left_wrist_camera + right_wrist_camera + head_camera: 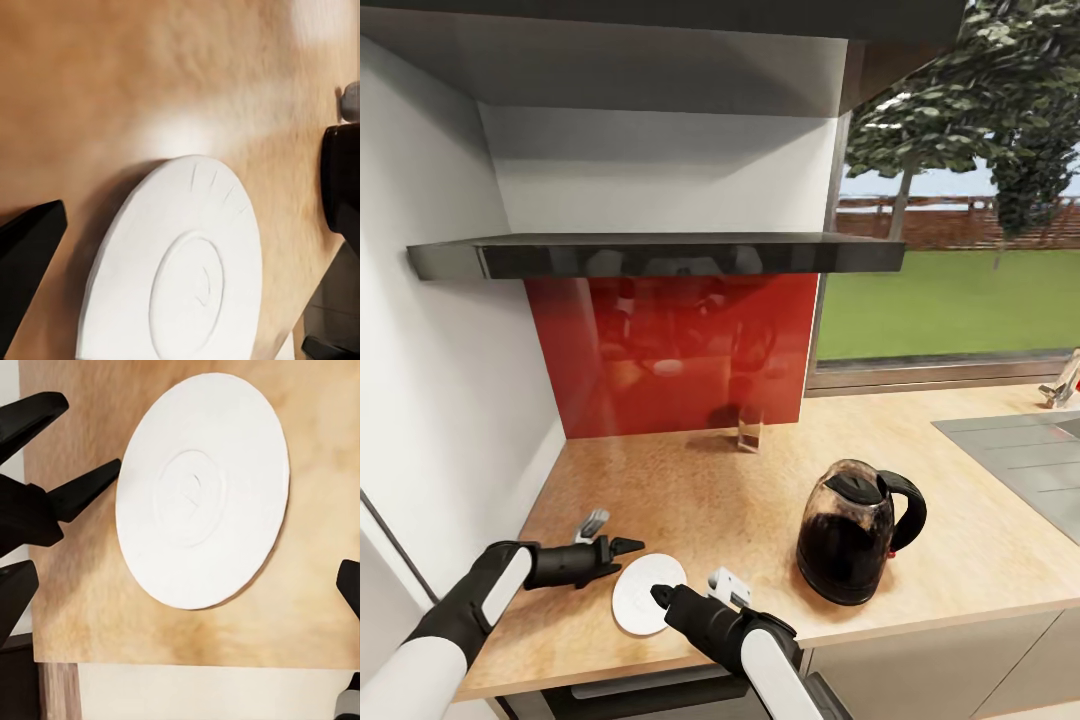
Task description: Set up a coffee station on the kitchen countertop: keep the coffee maker on the countertop, move the bottle of coffee from the kitchen shelf to the counter next to the coffee maker, place a paper coffee filter on top of the coffee maker, put the saucer next to the coffee maker with the coffee cup on the saucer, and place the electric kettle next to the coffee maker.
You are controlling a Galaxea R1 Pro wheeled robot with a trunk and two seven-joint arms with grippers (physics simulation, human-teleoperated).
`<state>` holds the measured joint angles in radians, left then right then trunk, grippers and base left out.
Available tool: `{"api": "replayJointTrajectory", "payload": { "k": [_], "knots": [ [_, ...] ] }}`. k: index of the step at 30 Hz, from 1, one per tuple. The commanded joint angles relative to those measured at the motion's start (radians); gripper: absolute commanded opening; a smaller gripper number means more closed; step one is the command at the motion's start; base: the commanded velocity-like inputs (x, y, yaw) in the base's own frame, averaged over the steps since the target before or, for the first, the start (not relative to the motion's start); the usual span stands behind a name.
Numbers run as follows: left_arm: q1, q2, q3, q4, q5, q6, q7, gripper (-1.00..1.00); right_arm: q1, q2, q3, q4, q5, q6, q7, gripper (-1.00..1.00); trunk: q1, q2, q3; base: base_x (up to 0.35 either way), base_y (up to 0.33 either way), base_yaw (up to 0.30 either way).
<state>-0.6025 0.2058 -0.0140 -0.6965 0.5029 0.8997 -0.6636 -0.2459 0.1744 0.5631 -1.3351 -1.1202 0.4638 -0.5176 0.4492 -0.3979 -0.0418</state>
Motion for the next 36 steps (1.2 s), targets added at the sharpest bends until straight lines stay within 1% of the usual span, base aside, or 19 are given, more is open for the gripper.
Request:
{"api": "replayJointTrajectory", "payload": {
  "k": [1, 11, 14, 16, 18, 22, 36],
  "knots": [
    [0.000, 0.000, -0.003, 0.000, -0.009, 0.002, 0.001, 1.00, -0.001, 0.000, 0.000, -0.001, -0.008, 0.001, -0.009, 1.00, 0.001, -0.002, -0.003, 0.000, 0.000, 0.000],
    [0.000, -0.003, -0.003, -0.001, -0.008, 0.002, 0.001, 1.00, -0.001, 0.000, 0.000, 0.012, -0.010, -0.003, -0.009, 1.00, 0.001, -0.002, -0.003, 0.000, 0.000, 0.000],
    [0.000, -0.004, -0.003, -0.001, -0.008, 0.002, 0.001, 1.00, -0.001, 0.000, 0.000, 0.011, -0.010, -0.027, -0.011, 1.00, 0.001, -0.002, -0.003, 0.000, 0.000, 0.000],
    [0.000, -0.004, -0.003, -0.001, -0.007, 0.002, 0.001, 1.00, -0.001, 0.000, 0.000, 0.011, -0.010, -0.048, -0.021, 1.00, 0.001, -0.002, -0.003, 0.000, 0.000, 0.000],
    [0.000, -0.005, -0.003, -0.001, -0.007, 0.003, 0.001, 1.00, -0.001, 0.000, 0.000, 0.009, -0.009, -0.070, -0.050, 1.00, 0.001, -0.002, -0.003, 0.000, 0.000, 0.000],
    [0.000, -0.005, -0.003, -0.001, -0.007, 0.004, 0.001, 1.00, -0.001, 0.000, 0.000, 0.007, -0.009, -0.083, -0.082, 1.00, 0.001, -0.002, -0.003, 0.000, 0.000, 0.000],
    [0.000, -0.005, -0.003, 0.000, -0.007, 0.003, 0.001, 1.00, -0.002, 0.000, 0.000, -0.009, -0.009, -0.088, -0.096, 1.00, 0.001, -0.002, -0.003, 0.000, 0.000, 0.000]
  ]
}}
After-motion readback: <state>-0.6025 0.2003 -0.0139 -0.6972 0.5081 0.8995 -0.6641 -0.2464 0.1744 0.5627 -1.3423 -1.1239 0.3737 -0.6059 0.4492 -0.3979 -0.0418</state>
